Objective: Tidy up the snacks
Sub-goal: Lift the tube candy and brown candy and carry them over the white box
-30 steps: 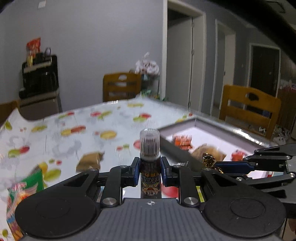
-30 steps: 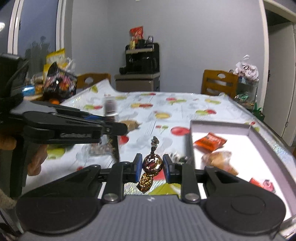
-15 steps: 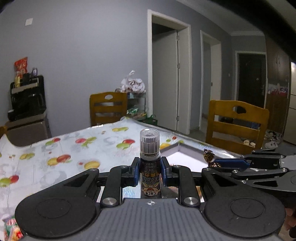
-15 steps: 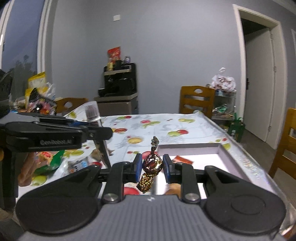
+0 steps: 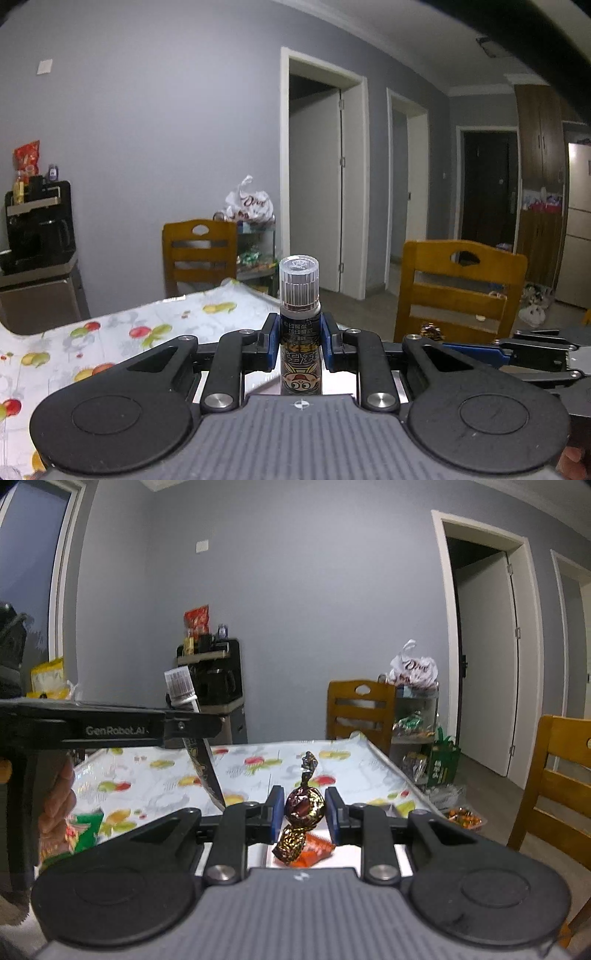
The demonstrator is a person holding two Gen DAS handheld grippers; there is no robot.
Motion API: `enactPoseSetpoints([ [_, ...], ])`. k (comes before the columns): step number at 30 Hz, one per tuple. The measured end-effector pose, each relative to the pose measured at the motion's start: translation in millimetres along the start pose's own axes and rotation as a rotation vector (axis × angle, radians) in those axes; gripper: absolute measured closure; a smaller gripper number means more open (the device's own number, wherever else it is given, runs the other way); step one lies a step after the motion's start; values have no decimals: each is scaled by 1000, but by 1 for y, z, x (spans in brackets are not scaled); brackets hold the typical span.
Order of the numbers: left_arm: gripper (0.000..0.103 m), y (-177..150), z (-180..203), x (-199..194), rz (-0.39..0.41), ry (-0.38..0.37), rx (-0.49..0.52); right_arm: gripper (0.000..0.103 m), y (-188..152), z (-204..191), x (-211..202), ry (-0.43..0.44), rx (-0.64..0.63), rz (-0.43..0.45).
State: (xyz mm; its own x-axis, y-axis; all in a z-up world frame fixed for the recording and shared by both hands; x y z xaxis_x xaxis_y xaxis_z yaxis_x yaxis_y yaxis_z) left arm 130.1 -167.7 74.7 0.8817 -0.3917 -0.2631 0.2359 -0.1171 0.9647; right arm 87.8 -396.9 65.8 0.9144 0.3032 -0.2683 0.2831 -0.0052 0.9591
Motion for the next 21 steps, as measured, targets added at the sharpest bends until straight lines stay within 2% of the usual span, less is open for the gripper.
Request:
enactPoseSetpoints([
  [3, 79, 7, 0, 8, 1, -3, -14, 80, 6, 9, -3, -9, 18, 16],
  [6, 79, 6, 2, 24, -29, -1, -8, 80, 3, 16, 4, -22, 19, -18],
  [14, 79, -23, 4, 88, -177, 33, 22, 80, -28, 34, 33, -56, 37, -135],
  [18, 79, -40, 13, 115, -243, 14, 46, 80, -42, 47, 44, -80, 64, -173],
  [21, 79, -49, 25, 131, -258, -2, 65, 80, -53, 56, 54, -108, 79, -204],
])
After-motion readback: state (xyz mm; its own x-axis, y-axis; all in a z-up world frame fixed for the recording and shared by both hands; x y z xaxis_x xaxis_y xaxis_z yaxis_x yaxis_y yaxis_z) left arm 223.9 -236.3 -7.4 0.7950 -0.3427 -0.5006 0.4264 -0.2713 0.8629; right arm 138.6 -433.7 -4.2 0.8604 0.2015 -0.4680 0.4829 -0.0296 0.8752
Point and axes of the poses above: each gripper's, at about its wrist camera, not at the fingertips, and x roughly the way its jaws point, z to its right, y to its top, the point moved 4 cm from there along x, roughly the way its jaws point, and after that the axes turned 3 degrees about -y, right-handed, at the moved point
